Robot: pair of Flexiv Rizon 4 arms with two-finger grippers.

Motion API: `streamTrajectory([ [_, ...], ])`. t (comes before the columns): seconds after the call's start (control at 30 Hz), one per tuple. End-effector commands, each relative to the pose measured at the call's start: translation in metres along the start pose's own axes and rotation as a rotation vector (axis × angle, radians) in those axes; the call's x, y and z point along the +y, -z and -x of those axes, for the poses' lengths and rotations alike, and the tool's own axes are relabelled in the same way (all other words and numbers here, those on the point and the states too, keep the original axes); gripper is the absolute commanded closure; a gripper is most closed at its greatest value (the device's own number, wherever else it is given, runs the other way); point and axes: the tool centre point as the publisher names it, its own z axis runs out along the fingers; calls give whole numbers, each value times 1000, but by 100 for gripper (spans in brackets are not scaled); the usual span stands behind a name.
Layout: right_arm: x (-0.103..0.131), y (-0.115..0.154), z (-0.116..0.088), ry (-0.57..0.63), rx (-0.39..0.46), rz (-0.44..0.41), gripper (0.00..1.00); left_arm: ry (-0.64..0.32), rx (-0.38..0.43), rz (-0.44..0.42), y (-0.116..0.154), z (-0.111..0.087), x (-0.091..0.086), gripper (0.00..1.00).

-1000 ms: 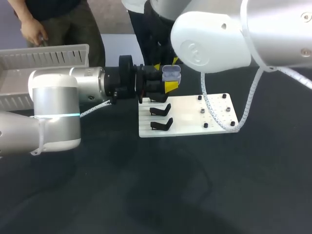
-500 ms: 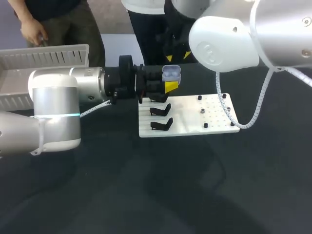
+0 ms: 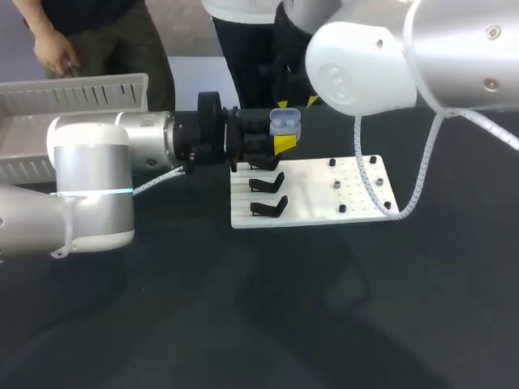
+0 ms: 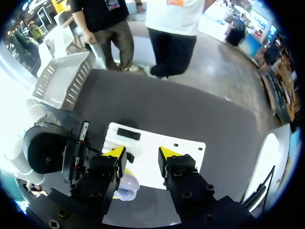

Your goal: Pick up each earbud case from the left stands, insert the matching earbuds, close the lid, and place the case in the box.

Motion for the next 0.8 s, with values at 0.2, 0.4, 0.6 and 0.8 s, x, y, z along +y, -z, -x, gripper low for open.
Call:
streamTrajectory([
  [0.2, 2, 7, -19, -19, -25, 7, 58, -1, 0, 2, 0, 0, -1, 100],
  [0.4, 5, 7, -23, -34, -32, 11, 57, -1, 0, 2, 0, 0, -1, 100],
  [0.6, -3, 38, -28, -98, -135, 25, 55, -1, 0, 2, 0, 0, -1, 100],
  [0.8, -14, 65, -50, -126, -210, 67, 0, -65, -36, 66, 41, 37, 13, 100],
])
